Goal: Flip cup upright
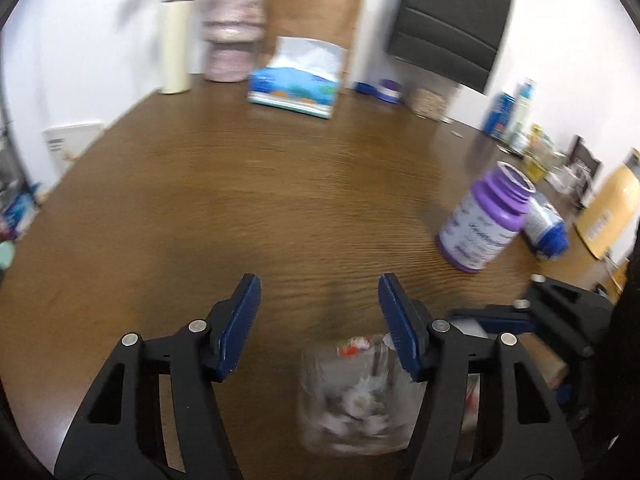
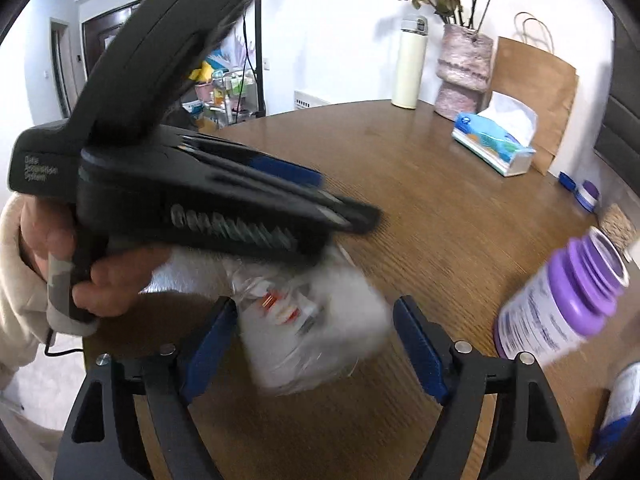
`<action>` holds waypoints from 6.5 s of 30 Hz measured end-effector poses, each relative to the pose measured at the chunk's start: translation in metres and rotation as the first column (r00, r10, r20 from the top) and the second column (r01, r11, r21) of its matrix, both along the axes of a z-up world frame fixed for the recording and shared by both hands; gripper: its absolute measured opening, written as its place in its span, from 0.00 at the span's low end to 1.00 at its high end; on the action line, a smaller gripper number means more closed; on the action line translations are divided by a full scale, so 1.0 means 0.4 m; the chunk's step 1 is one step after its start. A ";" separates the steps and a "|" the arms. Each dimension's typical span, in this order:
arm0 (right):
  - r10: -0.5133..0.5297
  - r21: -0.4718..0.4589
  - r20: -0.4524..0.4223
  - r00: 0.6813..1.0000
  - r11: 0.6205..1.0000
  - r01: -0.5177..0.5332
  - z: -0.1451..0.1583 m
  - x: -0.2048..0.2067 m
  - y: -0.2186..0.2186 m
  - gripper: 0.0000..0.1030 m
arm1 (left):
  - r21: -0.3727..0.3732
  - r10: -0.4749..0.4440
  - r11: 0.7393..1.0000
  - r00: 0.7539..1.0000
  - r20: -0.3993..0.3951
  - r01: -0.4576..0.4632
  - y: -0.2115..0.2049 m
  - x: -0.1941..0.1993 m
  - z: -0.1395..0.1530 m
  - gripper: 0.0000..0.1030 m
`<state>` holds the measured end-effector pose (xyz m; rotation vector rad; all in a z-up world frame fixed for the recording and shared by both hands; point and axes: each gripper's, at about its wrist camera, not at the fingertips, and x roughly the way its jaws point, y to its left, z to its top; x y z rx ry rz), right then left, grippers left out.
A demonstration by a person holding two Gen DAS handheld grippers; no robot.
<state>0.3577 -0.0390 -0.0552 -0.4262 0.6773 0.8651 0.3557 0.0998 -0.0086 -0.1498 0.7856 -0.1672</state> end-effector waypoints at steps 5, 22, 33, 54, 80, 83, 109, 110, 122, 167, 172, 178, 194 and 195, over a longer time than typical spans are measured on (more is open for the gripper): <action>-0.093 0.008 0.014 0.996 0.996 0.093 0.000 -0.006 -0.078 0.82 | 0.011 0.067 0.998 0.998 -0.009 -0.067 0.022 -0.049 0.001 0.56; -0.382 0.115 -0.075 0.921 0.914 0.388 0.015 -0.041 -0.255 0.83 | -0.110 -0.144 0.984 0.988 -0.053 0.137 -0.061 -0.097 0.065 0.81; -0.440 0.130 -0.077 0.895 0.885 0.446 0.023 -0.063 -0.328 0.83 | -0.113 -0.239 0.969 0.946 -0.219 0.218 -0.199 -0.013 -0.012 0.87; -0.299 0.465 -0.191 0.935 0.811 0.355 0.143 -0.057 -0.438 0.83 | 0.096 -0.265 0.963 0.952 0.156 0.252 -0.245 -0.069 0.118 0.70; -0.031 0.297 0.207 0.978 0.954 -0.033 0.386 0.245 -0.009 0.68 | 0.023 -0.178 0.982 0.873 0.453 0.188 -0.133 0.189 0.221 0.57; -0.013 0.326 0.183 0.983 0.944 -0.048 0.352 0.283 -0.025 0.68 | 0.026 -0.167 0.985 0.893 0.418 0.173 -0.138 0.214 0.187 0.56; -0.011 0.340 -0.004 1.000 0.940 0.012 0.204 0.121 -0.110 0.70 | 0.080 -0.193 0.981 0.933 0.304 0.177 -0.209 0.008 0.092 0.57; -0.008 0.340 -0.009 1.000 0.940 0.010 0.202 0.107 -0.113 0.69 | 0.087 -0.196 0.980 0.934 0.298 0.178 -0.212 -0.003 0.093 0.57; -0.038 0.289 -0.074 0.997 0.956 0.057 0.122 -0.046 -0.159 0.69 | 0.127 -0.254 0.964 0.954 0.160 0.235 -0.281 -0.131 0.018 0.57; -0.493 0.372 0.124 0.861 0.828 0.420 0.205 -0.343 -0.407 0.79 | -0.039 0.168 0.985 0.871 0.461 -0.169 -0.141 -0.446 0.139 1.00; -0.477 0.380 0.134 0.869 0.834 0.399 0.197 -0.353 -0.400 0.79 | -0.057 0.186 0.982 0.855 0.484 -0.181 -0.140 -0.460 0.149 1.00; -0.474 0.388 0.137 0.870 0.834 0.393 0.192 -0.387 -0.401 0.79 | -0.010 0.156 0.984 0.846 0.510 -0.176 -0.162 -0.509 0.152 1.00; -0.511 0.410 0.152 0.846 0.811 0.416 0.196 -0.494 -0.417 0.79 | 0.025 0.163 0.977 0.817 0.553 -0.213 -0.184 -0.596 0.174 1.00; -0.511 0.418 0.149 0.847 0.808 0.414 0.195 -0.507 -0.416 0.79 | 0.023 0.166 0.976 0.816 0.554 -0.214 -0.183 -0.608 0.175 1.00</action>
